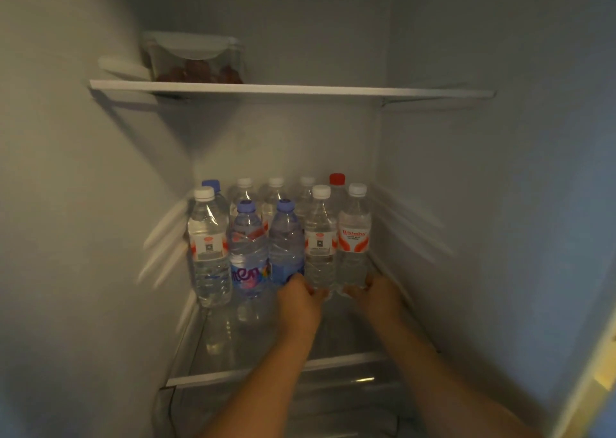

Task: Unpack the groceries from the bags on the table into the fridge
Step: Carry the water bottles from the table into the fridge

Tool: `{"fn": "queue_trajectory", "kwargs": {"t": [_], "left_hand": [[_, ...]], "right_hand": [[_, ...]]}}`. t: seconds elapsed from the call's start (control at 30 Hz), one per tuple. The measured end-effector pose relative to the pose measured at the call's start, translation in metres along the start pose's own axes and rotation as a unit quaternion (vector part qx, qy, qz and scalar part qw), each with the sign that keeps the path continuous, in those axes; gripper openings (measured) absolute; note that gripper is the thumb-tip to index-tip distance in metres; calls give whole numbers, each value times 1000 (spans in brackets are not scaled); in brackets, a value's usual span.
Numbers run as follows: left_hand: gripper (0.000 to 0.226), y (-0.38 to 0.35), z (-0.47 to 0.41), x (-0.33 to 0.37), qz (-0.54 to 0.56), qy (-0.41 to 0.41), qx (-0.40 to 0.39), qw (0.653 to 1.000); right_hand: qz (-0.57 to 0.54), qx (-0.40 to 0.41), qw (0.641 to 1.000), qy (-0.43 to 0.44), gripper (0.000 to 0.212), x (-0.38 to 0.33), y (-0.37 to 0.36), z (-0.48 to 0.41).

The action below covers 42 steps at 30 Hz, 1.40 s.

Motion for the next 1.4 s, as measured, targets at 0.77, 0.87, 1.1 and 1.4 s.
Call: {"fn": "queue_trajectory", "kwargs": {"t": [0.77,0.87,1.1,1.4], "left_hand": [[16,17,13,3,11,-34,-77,996],[12,39,28,-6,-53,-109,-49,991],[27,93,90,-21,-251,-287,127,916],[72,112,187,-90,-343,-198,-5,918]], "right_hand": [[-56,-66,992,89,20,-25,-1,23],[-68,-34,991,111,50,-17,-2,45],[255,129,931,227,56,-14,21,159],[278,-26,944,176,80,45,29,233]]}}
Point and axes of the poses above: each hand's wrist, its own z-axis away from the middle knuckle, its own y-axis out of the back of the hand, x = y × z, the point moved 7 cm from there along -z, towards the middle knuckle, and after that the axes turned 12 degrees about x, right-handed, at the moved point
